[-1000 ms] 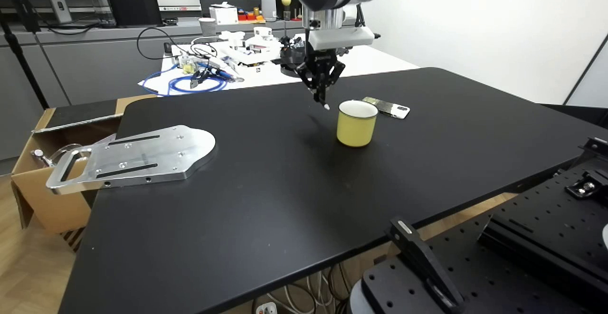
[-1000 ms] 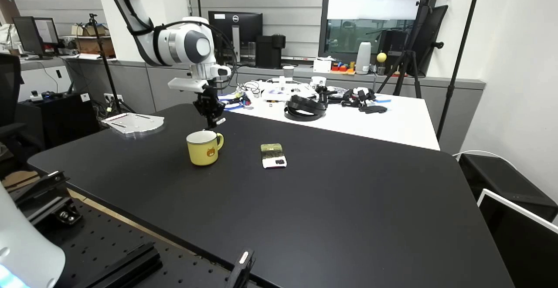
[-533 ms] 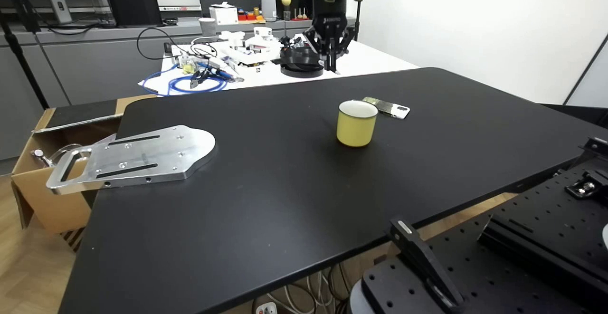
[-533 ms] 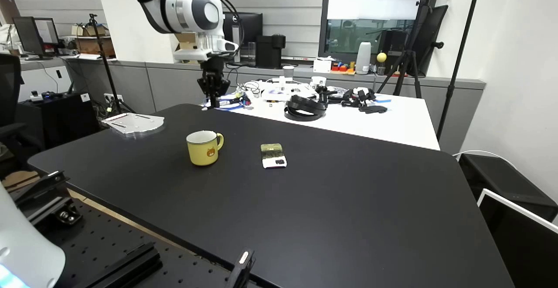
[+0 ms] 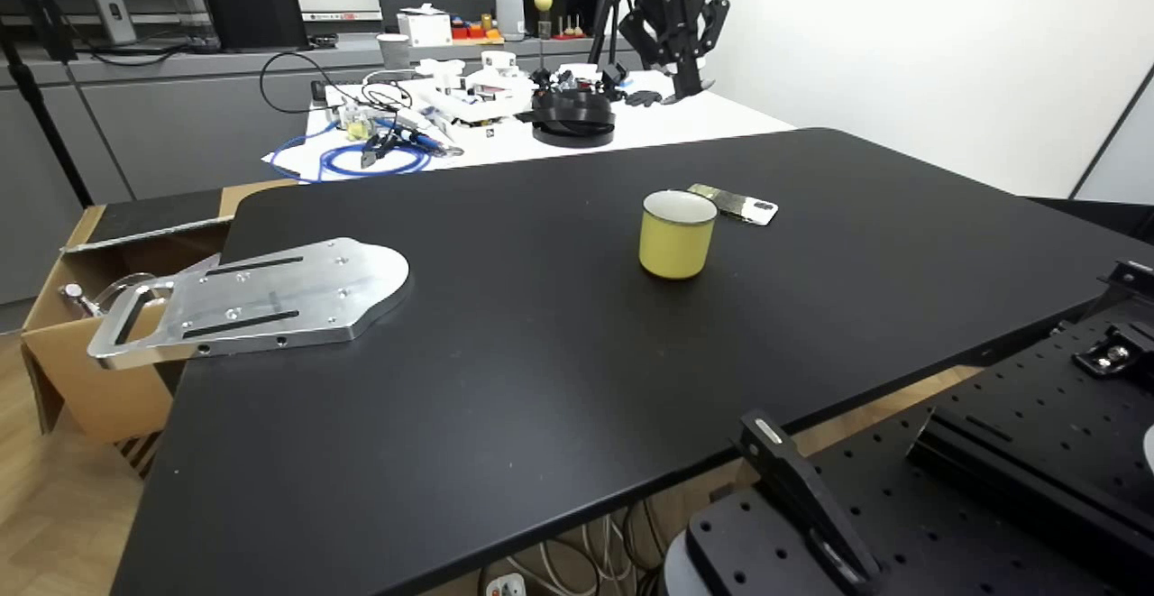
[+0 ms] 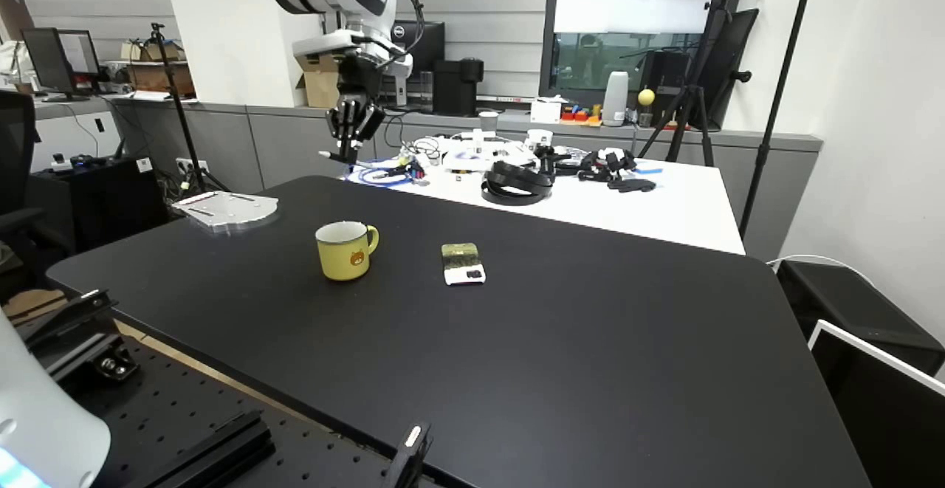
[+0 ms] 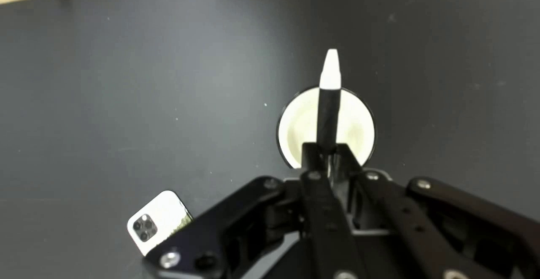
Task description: Put the pen in the yellow cup
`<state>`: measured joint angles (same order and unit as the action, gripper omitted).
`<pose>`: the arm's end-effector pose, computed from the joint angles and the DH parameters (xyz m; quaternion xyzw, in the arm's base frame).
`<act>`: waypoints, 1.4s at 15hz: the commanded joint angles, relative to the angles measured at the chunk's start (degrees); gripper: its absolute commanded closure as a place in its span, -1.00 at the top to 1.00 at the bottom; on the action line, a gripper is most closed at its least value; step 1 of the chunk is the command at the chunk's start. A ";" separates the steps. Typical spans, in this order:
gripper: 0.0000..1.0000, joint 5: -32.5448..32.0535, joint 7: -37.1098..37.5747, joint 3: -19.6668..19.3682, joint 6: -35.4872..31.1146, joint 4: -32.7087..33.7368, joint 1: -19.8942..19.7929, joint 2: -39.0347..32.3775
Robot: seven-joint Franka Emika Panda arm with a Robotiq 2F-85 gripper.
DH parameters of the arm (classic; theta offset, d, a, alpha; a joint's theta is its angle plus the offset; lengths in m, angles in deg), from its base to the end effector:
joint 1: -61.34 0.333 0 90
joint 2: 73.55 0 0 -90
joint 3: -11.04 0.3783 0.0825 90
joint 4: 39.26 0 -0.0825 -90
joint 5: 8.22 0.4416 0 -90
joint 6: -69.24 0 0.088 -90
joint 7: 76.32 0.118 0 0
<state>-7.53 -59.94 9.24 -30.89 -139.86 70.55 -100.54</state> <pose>0.6632 0.0891 0.2835 0.9683 -0.0784 -0.2317 0.0507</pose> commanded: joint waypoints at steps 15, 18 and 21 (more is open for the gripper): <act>-0.94 11.93 -3.28 2.00 22.92 12.66 -5.52 -15.03; -0.94 13.71 -3.07 1.78 23.05 13.44 -6.14 -16.98; -0.94 14.94 -2.92 1.68 22.98 14.11 -6.69 -18.97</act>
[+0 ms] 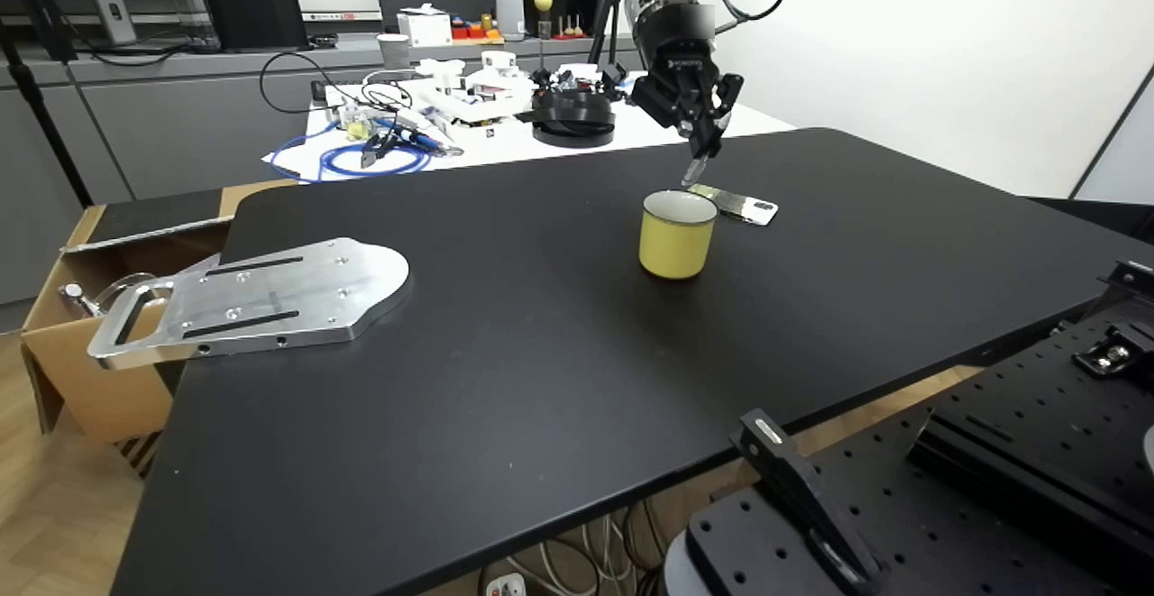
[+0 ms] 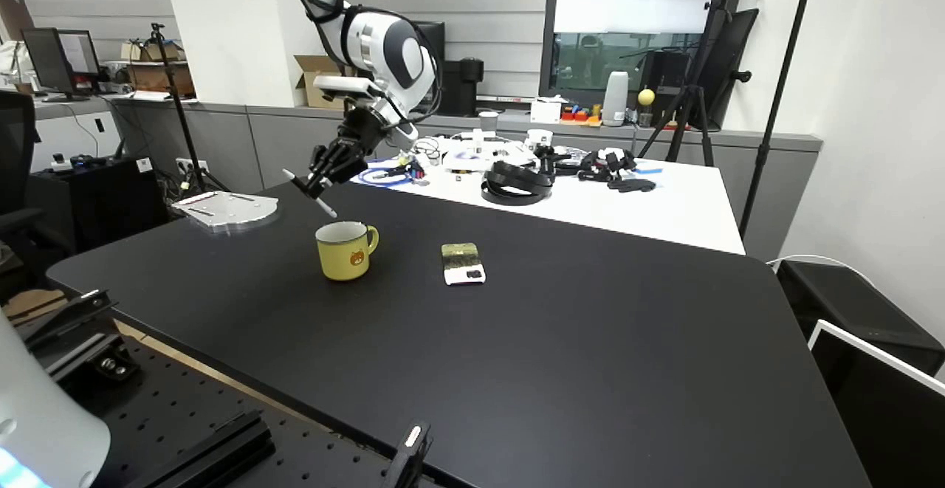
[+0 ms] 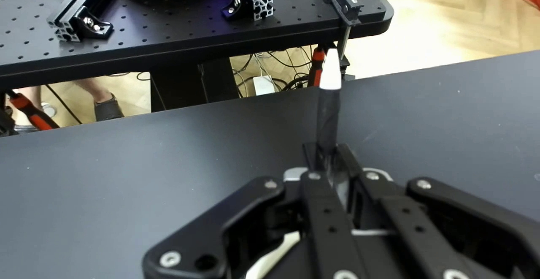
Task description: Put the pen in the yellow cup
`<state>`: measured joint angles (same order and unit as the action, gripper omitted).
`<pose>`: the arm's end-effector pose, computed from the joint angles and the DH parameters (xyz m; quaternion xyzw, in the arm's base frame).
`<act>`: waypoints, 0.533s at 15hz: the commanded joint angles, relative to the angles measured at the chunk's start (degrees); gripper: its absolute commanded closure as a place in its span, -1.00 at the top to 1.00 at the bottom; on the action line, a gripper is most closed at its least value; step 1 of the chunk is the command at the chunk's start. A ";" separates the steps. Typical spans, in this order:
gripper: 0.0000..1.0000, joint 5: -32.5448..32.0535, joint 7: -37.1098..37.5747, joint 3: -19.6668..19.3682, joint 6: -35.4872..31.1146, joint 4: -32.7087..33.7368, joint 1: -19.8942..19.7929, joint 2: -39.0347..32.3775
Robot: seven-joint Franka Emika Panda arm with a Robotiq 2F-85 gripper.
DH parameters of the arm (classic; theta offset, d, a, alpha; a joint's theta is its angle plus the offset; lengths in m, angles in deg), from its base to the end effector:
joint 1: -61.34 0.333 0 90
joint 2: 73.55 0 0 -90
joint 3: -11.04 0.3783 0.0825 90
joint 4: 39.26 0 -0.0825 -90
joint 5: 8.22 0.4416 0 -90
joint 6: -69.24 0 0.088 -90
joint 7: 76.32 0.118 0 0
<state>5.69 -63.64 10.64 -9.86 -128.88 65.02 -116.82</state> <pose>0.6555 0.0700 0.1738 -0.8799 0.1061 0.4605 0.0504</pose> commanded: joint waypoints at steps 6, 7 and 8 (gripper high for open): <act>-0.94 2.89 0.91 -0.06 -0.37 3.63 -1.60 -5.46; -0.94 2.93 0.88 -0.07 -1.36 3.52 -1.62 -5.65; -0.94 2.81 0.78 -0.12 -2.78 3.23 -1.54 -5.61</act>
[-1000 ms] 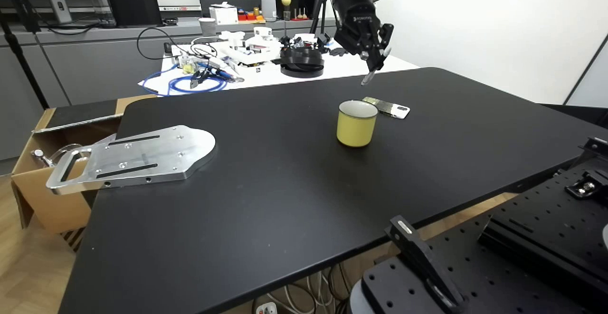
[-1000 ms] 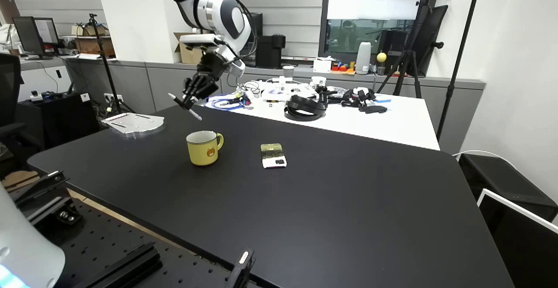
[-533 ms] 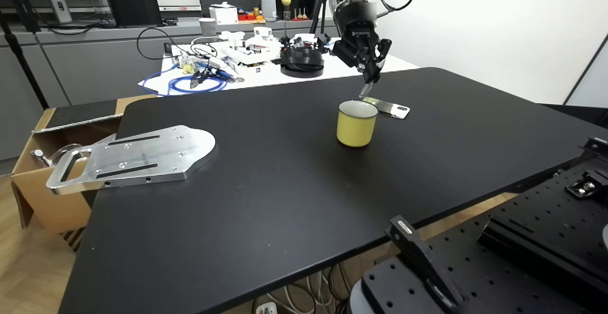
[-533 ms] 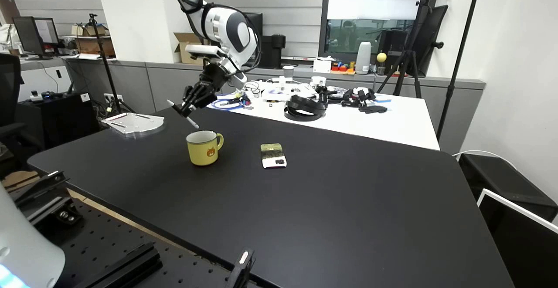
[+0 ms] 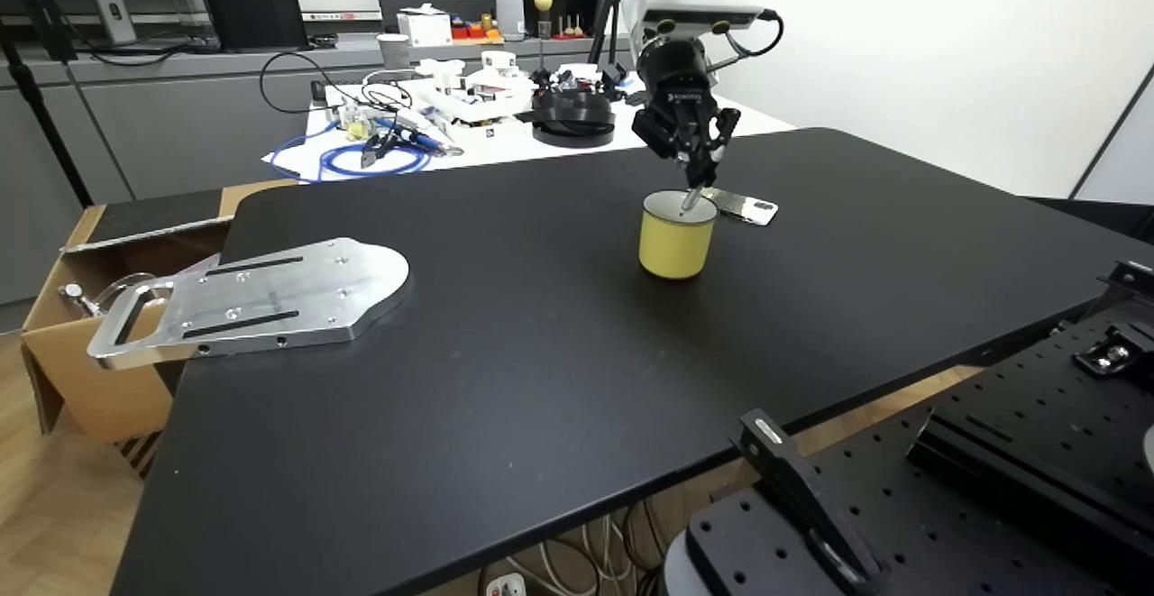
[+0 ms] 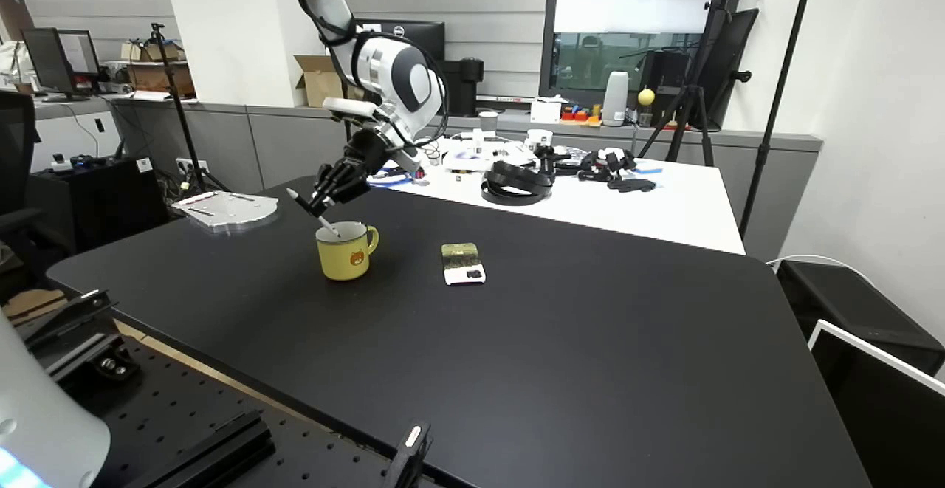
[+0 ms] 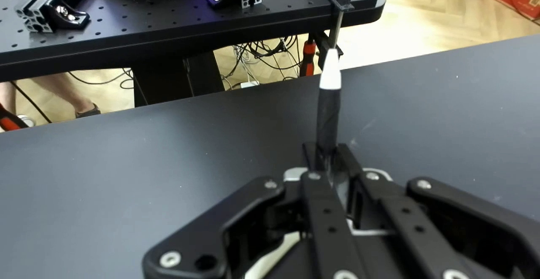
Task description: Put the pen in the yellow cup
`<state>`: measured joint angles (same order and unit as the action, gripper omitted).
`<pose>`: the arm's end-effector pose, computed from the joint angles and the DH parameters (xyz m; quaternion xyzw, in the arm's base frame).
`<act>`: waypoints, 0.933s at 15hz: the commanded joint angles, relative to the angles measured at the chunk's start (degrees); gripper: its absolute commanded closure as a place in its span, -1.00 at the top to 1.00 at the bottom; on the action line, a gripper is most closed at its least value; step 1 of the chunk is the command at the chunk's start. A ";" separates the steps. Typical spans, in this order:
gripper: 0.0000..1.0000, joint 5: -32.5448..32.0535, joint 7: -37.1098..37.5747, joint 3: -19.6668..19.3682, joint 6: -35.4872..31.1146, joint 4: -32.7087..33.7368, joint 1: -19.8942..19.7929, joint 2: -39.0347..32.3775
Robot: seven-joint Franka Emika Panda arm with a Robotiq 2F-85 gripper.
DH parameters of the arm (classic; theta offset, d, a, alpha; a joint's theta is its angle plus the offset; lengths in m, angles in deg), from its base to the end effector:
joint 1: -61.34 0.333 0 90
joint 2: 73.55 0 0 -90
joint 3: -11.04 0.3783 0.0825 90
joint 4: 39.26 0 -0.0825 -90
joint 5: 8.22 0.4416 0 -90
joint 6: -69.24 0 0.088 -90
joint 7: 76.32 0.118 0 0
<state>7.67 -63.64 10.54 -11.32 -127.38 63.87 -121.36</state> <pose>0.6568 0.0597 0.1298 -0.8697 0.1248 0.4728 0.0678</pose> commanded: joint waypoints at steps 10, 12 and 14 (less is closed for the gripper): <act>-0.22 0.04 0.95 0.33 -12.34 -0.22 0.19 0.64; 0.05 0.01 0.87 0.50 -12.71 -0.16 0.26 0.90; 0.29 0.15 0.87 0.70 -12.56 0.01 0.27 1.34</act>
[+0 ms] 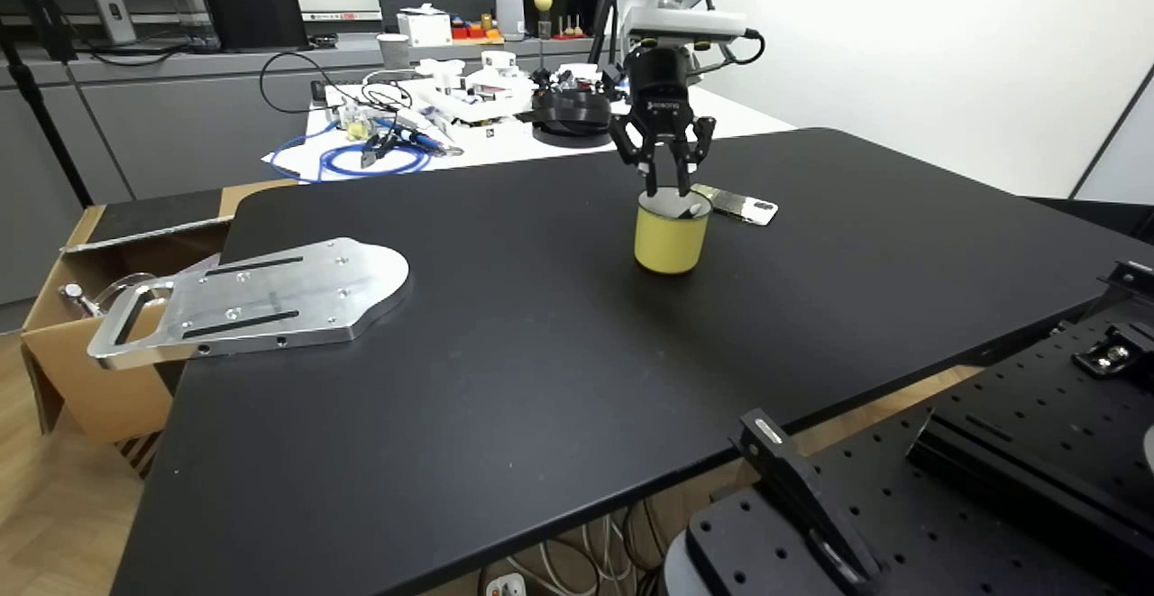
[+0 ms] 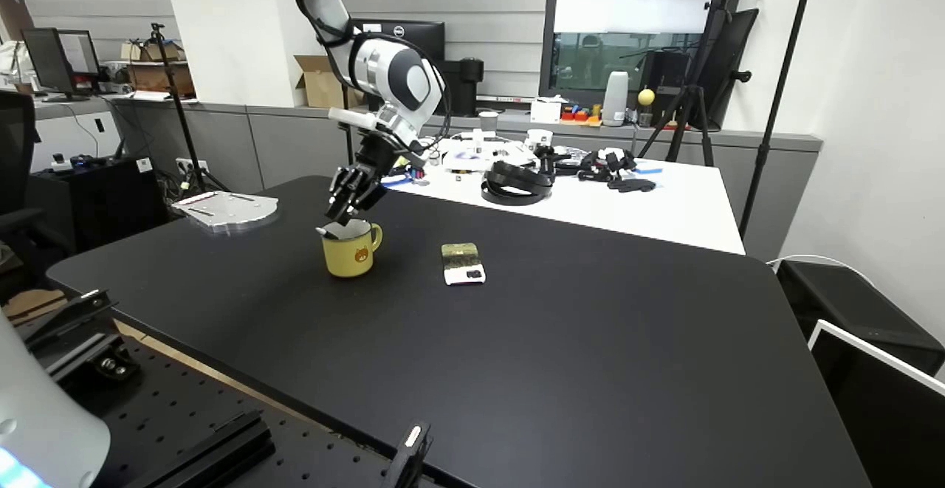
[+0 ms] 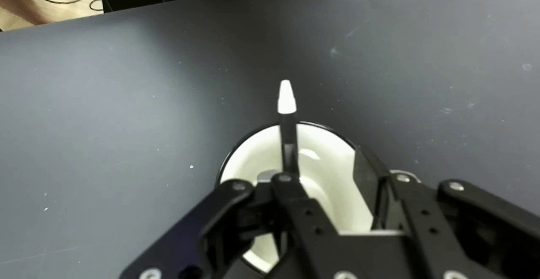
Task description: Put the pen in the yellow cup
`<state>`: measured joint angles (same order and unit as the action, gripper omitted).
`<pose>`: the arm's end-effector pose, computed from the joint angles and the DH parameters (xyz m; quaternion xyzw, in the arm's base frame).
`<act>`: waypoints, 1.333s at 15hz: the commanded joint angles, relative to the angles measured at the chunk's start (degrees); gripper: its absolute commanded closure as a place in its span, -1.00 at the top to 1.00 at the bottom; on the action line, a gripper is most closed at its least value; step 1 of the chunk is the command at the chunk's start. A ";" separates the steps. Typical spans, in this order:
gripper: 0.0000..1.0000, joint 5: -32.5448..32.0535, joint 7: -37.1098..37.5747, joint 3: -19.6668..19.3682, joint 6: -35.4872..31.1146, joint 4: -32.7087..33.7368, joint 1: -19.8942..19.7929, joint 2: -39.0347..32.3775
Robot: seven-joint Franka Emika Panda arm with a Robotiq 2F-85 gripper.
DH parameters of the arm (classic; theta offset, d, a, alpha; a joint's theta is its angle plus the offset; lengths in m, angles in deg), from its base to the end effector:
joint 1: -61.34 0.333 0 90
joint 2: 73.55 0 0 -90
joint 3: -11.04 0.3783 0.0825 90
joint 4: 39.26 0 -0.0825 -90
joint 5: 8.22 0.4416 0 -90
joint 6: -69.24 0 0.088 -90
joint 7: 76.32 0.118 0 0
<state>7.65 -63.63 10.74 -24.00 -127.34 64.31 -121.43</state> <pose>0.6877 0.0633 0.1219 -0.9142 0.1377 0.3740 0.0741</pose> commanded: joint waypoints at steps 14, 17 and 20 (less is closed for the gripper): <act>1.00 -0.65 -2.69 1.68 1.80 -0.75 -0.33 19.42; 1.00 -0.34 -2.16 1.61 2.07 1.14 -0.23 18.13; 1.00 -0.35 -2.52 1.62 2.02 0.50 -0.24 18.49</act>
